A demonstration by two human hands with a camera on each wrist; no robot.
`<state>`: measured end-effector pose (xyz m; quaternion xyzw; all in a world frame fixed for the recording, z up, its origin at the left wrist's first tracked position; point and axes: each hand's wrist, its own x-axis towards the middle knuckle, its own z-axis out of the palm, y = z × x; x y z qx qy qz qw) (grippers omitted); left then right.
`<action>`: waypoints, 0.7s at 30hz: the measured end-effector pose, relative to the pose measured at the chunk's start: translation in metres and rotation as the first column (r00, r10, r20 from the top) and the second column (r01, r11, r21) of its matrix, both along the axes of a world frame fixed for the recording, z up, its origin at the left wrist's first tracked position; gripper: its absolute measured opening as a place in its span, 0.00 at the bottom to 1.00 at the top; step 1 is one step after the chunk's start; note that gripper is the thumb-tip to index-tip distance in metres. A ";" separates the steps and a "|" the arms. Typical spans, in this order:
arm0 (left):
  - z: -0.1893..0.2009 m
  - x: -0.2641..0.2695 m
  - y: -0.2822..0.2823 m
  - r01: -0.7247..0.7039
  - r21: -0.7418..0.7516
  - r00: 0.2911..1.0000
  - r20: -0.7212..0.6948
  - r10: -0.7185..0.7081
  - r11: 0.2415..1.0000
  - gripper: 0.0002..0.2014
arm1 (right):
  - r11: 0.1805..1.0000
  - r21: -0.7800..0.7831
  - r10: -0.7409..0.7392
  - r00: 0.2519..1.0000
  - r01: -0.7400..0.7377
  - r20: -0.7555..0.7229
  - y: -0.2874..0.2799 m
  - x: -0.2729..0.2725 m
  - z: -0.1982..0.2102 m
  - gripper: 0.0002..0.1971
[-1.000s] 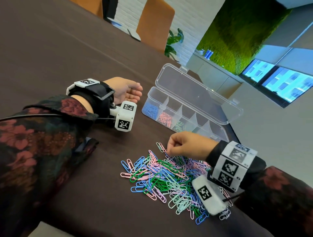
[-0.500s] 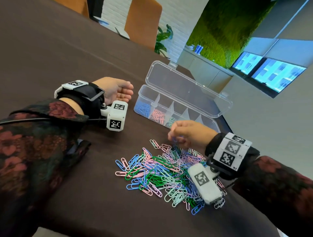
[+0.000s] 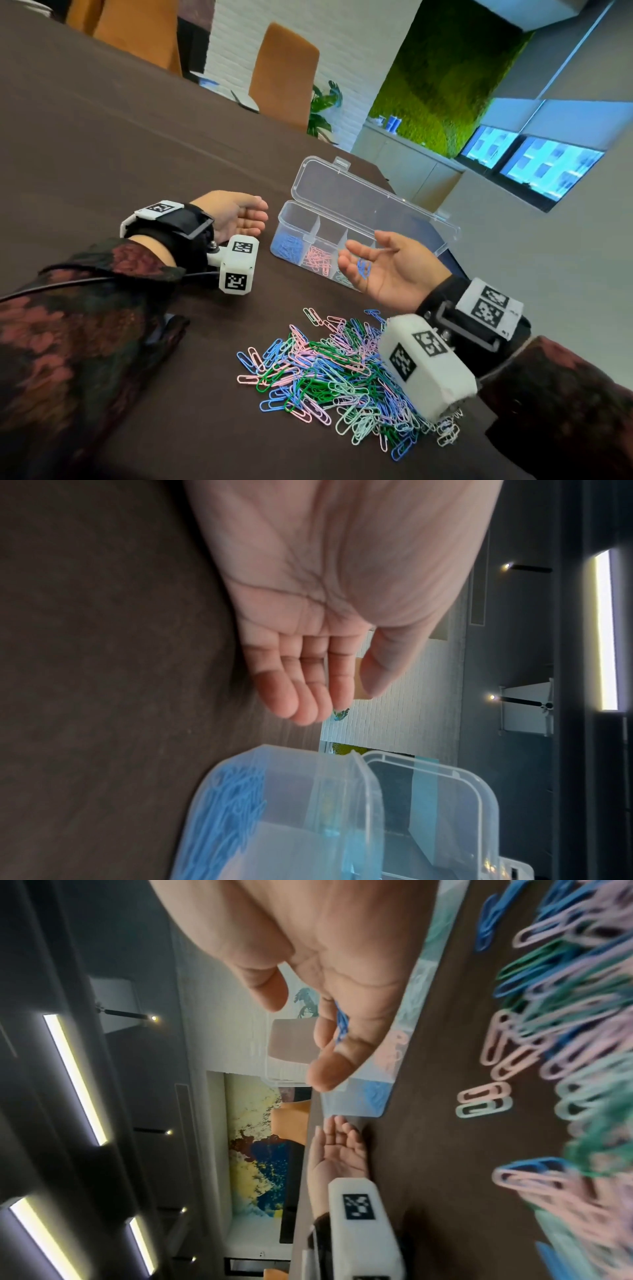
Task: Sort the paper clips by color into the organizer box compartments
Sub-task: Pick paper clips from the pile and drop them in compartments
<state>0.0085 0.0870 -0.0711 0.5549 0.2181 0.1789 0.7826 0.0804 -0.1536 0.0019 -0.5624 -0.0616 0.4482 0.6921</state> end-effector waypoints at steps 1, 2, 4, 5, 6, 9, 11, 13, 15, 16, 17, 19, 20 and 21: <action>0.000 -0.001 0.000 0.005 -0.003 1.000 -0.001 -0.005 1.000 0.08 | 1.000 0.027 -0.008 1.000 0.008 -0.002 0.008 0.001 0.006 0.18; 0.001 -0.001 0.000 0.009 -0.005 1.000 0.000 -0.009 1.000 0.08 | 0.997 0.071 -0.019 1.000 0.020 -0.016 0.016 0.003 0.012 0.19; 0.001 -0.001 0.001 0.007 -0.011 1.000 0.006 -0.007 1.000 0.07 | 0.988 0.152 -0.032 0.999 0.038 -0.044 0.034 0.007 0.021 0.21; 0.001 -0.001 0.001 0.004 -0.015 1.000 0.006 -0.004 1.000 0.07 | 0.983 0.176 -0.039 0.998 0.046 -0.041 0.043 0.009 0.024 0.23; 0.000 -0.001 0.002 0.001 -0.019 1.000 0.006 -0.001 1.000 0.07 | 0.980 0.191 -0.053 0.998 0.057 -0.025 0.052 0.010 0.025 0.26; 0.000 0.000 0.001 -0.002 -0.038 1.000 0.010 0.002 0.999 0.07 | 0.976 0.206 -0.071 0.997 0.065 0.023 0.070 0.013 0.025 0.32; 0.001 0.001 0.001 -0.001 -0.041 1.000 0.010 0.001 0.999 0.07 | 0.979 0.198 -0.065 0.996 0.051 0.062 0.073 0.016 0.026 0.33; 0.000 0.000 0.001 0.000 -0.041 1.000 0.015 0.000 0.999 0.08 | 0.984 0.180 -0.040 0.990 0.016 0.134 0.069 0.014 0.027 0.32; 0.000 0.000 0.002 -0.004 -0.045 1.000 0.020 0.005 0.999 0.07 | 0.991 0.128 0.008 0.971 -0.040 0.239 0.060 0.010 0.027 0.26; 0.000 0.000 0.001 -0.002 -0.045 1.000 0.020 0.003 0.999 0.07 | 0.995 0.079 0.038 0.951 -0.066 0.306 0.053 0.008 0.027 0.22; 0.000 0.000 0.001 0.001 -0.043 1.000 0.019 -0.001 0.999 0.07 | 0.995 0.027 0.078 0.922 -0.096 0.380 0.046 0.006 0.025 0.17; 0.001 0.000 0.000 0.003 -0.039 1.000 0.014 -0.002 0.999 0.08 | 0.981 -0.077 0.191 0.837 -0.177 0.513 0.032 -0.001 0.020 0.10; 0.000 0.000 -0.001 0.000 -0.038 1.000 0.011 0.000 0.999 0.08 | 0.960 -0.159 0.279 0.775 -0.229 0.568 0.026 -0.006 0.016 0.10; 0.001 0.000 -0.001 -0.003 -0.036 1.000 0.010 0.004 0.999 0.09 | 0.923 -0.263 0.385 0.692 -0.282 0.611 0.020 -0.009 0.012 0.10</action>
